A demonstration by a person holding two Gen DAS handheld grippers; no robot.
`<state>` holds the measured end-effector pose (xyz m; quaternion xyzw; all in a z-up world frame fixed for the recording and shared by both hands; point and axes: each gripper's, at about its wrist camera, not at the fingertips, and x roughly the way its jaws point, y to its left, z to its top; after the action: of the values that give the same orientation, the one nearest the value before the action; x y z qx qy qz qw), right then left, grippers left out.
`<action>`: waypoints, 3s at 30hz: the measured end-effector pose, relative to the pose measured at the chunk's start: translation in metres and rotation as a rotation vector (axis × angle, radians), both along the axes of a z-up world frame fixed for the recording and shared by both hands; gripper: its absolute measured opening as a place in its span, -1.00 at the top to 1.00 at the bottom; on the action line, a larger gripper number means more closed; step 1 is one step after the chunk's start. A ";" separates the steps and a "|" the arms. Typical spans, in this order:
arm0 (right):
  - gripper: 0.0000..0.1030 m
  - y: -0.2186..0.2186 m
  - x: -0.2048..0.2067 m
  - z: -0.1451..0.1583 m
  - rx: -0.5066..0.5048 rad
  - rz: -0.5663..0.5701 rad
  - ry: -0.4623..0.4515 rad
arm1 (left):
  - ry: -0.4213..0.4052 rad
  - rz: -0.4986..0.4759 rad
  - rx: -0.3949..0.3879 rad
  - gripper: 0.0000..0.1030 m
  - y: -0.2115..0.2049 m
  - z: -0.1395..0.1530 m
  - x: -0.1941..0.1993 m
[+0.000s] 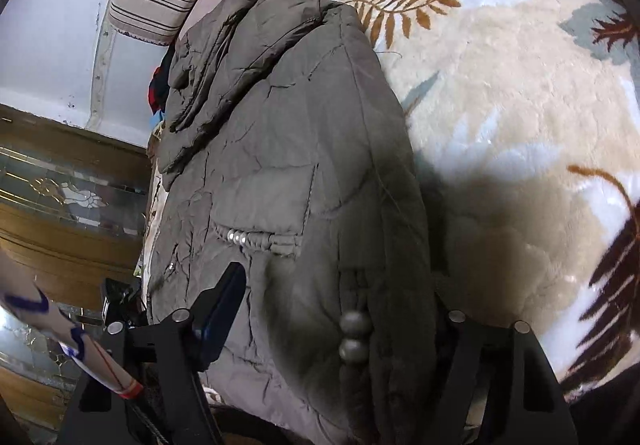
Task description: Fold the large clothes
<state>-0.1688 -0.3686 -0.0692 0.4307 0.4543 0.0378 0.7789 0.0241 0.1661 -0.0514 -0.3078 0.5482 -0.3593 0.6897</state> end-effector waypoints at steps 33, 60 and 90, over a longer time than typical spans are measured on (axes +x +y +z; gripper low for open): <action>0.57 0.047 -0.035 0.039 0.058 0.081 -0.129 | -0.191 0.138 0.328 0.69 -0.012 0.055 -0.064; 0.62 0.021 0.047 0.158 -0.092 0.069 -0.279 | -0.389 0.200 0.334 0.68 -0.044 0.171 0.030; -0.64 -0.077 0.313 0.133 -0.213 -0.214 -0.126 | -0.256 0.328 0.253 -0.74 -0.103 0.141 0.259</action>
<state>0.1438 -0.4455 0.0635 0.3885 0.3574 -0.0670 0.8467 0.2833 0.0631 0.0900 -0.2558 0.4396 -0.2071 0.8357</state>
